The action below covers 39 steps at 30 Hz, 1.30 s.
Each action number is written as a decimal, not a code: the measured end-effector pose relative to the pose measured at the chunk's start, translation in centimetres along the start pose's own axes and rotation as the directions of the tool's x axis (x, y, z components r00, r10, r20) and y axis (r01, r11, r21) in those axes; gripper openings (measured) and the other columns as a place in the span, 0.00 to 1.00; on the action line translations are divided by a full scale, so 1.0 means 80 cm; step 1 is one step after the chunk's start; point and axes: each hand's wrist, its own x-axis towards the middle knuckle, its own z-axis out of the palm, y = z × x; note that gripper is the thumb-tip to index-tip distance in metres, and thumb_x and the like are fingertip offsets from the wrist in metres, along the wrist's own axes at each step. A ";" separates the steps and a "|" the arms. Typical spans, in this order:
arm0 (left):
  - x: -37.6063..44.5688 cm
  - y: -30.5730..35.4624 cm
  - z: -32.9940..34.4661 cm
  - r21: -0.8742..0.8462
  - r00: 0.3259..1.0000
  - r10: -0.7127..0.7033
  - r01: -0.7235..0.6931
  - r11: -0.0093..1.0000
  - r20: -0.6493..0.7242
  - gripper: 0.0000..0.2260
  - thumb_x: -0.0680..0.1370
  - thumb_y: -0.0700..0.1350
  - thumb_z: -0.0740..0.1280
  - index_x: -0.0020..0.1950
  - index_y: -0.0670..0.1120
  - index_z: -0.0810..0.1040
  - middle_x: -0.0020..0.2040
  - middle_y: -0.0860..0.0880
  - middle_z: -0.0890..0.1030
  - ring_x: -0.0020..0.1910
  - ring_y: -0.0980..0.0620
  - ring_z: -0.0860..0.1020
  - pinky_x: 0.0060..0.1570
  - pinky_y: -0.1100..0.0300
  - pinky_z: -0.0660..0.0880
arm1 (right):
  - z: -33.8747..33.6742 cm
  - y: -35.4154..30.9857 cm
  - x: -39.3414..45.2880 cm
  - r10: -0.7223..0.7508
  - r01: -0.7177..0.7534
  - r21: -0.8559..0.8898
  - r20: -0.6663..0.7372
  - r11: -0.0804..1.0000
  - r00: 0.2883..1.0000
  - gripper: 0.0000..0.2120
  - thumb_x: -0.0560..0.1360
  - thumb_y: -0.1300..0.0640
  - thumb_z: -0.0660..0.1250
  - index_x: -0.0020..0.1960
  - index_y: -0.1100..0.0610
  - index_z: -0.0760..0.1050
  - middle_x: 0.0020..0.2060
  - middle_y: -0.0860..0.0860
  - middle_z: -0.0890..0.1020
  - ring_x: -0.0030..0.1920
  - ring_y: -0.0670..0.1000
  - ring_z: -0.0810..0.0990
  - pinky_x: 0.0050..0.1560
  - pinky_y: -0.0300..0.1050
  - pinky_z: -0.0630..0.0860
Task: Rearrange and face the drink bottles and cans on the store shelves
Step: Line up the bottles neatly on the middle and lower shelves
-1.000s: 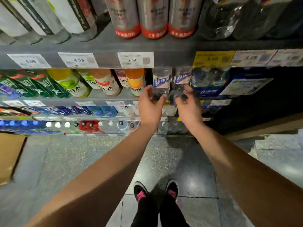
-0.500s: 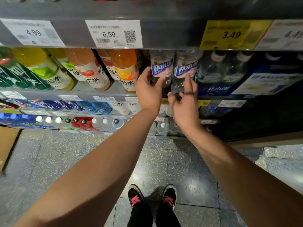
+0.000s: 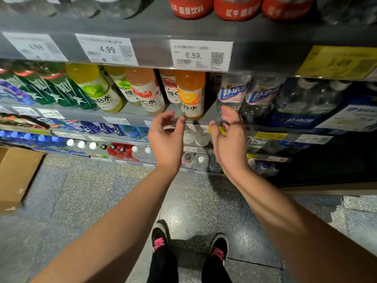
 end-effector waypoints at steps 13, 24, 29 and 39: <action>0.131 -0.052 -0.017 0.166 0.996 0.090 -0.085 0.982 -0.026 0.32 0.65 0.50 0.81 0.64 0.43 0.71 0.59 0.47 0.76 0.61 0.45 0.76 0.63 0.46 0.73 | 0.118 -0.019 0.052 0.069 -0.091 -0.113 -0.185 0.989 0.980 0.45 0.66 0.49 0.81 0.75 0.65 0.63 0.70 0.60 0.73 0.68 0.56 0.73 0.70 0.44 0.67; 0.117 -0.046 -0.020 0.091 0.985 0.142 -0.133 0.987 -0.100 0.27 0.65 0.45 0.81 0.56 0.42 0.71 0.53 0.47 0.74 0.52 0.46 0.74 0.57 0.51 0.73 | 0.112 -0.001 0.065 0.071 -0.085 -0.029 -0.320 0.996 0.945 0.40 0.62 0.47 0.75 0.69 0.60 0.66 0.58 0.56 0.80 0.54 0.54 0.82 0.55 0.53 0.81; 0.070 -0.029 0.007 0.010 0.992 0.129 -0.129 0.992 0.009 0.22 0.69 0.42 0.80 0.59 0.44 0.76 0.51 0.49 0.82 0.50 0.52 0.80 0.54 0.65 0.75 | 0.110 0.007 0.059 -0.017 -0.027 -0.125 -0.336 0.992 0.942 0.37 0.65 0.45 0.75 0.66 0.64 0.69 0.54 0.60 0.82 0.51 0.59 0.83 0.47 0.51 0.79; 0.100 -0.010 0.063 0.152 1.000 -0.005 0.000 0.988 0.029 0.28 0.70 0.45 0.79 0.65 0.39 0.72 0.61 0.43 0.80 0.60 0.45 0.78 0.61 0.55 0.72 | 0.103 0.012 0.062 -0.202 0.058 -0.314 -0.449 0.948 0.870 0.30 0.67 0.41 0.77 0.56 0.64 0.77 0.46 0.59 0.85 0.44 0.60 0.85 0.42 0.48 0.81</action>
